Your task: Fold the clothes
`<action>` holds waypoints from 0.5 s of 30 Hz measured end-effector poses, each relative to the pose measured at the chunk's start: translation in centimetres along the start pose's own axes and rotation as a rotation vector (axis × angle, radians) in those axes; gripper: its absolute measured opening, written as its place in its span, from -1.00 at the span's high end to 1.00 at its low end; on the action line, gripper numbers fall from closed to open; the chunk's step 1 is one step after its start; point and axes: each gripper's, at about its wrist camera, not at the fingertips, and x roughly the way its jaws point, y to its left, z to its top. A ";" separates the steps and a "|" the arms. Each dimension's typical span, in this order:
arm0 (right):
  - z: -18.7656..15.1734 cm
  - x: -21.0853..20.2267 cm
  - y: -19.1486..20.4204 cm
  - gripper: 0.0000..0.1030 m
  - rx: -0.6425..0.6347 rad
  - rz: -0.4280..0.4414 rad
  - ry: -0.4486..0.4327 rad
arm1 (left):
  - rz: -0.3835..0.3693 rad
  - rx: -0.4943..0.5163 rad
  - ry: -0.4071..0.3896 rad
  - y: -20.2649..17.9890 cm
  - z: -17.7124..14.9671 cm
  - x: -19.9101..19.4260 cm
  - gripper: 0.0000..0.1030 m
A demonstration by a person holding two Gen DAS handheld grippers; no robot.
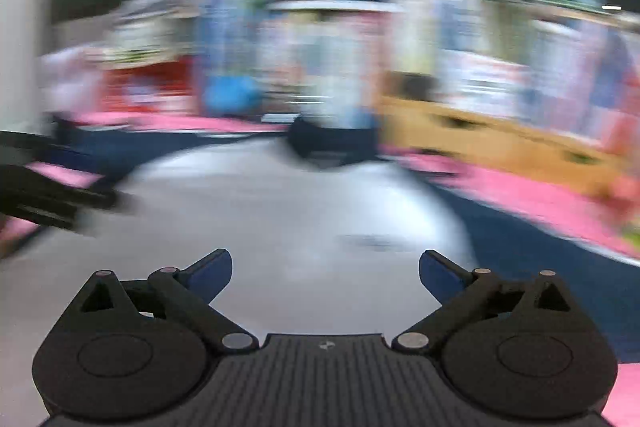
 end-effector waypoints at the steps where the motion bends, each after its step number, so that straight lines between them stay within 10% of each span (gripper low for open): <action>1: -0.4 0.2 1.6 -0.99 -0.020 0.038 0.014 | 0.006 0.005 0.013 -0.2 -0.7 0.1 -0.65; 7: -4.3 0.3 6.1 -0.99 -0.173 0.030 0.101 | 0.068 0.007 0.013 1.6 -3.4 -0.8 -0.82; 15: -8.2 -3.2 0.7 -0.99 -0.254 -0.462 0.074 | 0.075 -0.132 0.007 4.4 -5.4 -2.4 -0.90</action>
